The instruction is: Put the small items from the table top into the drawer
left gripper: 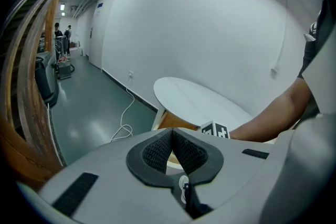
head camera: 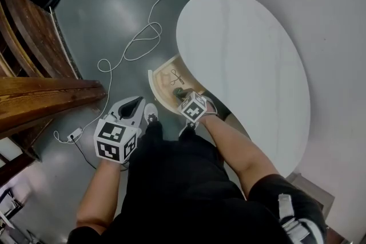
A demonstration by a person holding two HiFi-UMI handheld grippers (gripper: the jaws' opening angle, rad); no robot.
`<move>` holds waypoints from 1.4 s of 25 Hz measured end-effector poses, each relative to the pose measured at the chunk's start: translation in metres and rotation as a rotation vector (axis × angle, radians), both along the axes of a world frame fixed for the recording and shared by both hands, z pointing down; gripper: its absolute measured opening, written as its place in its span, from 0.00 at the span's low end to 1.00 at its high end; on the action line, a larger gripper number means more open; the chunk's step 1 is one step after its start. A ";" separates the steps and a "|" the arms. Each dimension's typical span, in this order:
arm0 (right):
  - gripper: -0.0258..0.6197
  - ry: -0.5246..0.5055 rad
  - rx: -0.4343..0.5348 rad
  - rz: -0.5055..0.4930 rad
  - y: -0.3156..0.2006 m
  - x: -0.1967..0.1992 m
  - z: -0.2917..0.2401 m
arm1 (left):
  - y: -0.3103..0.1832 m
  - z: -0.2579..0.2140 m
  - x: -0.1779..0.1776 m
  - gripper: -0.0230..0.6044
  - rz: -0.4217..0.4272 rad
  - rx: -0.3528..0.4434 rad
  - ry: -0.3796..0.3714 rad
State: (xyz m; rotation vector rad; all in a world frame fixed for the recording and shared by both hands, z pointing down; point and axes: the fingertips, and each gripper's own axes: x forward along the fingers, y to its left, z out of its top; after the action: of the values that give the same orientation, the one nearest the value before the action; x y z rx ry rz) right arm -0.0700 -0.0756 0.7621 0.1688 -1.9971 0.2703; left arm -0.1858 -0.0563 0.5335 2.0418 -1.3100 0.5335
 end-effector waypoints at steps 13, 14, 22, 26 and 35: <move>0.07 0.095 -0.021 -0.053 -0.011 -0.010 0.052 | 0.022 0.012 -0.021 0.06 -0.054 -0.045 0.000; 0.07 0.099 -0.021 -0.053 -0.011 -0.012 0.054 | 0.023 0.013 -0.022 0.06 -0.053 -0.047 0.000; 0.10 0.098 -0.033 -0.027 -0.013 -0.016 0.058 | 0.025 0.018 -0.025 0.06 -0.037 -0.057 -0.006; 0.11 0.091 -0.030 -0.005 -0.010 -0.014 0.051 | 0.025 0.019 -0.026 0.06 -0.021 -0.061 -0.004; 0.11 0.036 0.008 0.104 -0.016 -0.008 0.018 | 0.006 0.009 -0.011 0.06 0.047 -0.013 0.002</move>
State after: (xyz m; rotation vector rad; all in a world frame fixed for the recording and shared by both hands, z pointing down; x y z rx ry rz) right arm -0.0782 -0.0916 0.7796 0.2814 -1.9572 0.3242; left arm -0.1966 -0.0498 0.5424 2.0665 -1.2565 0.5602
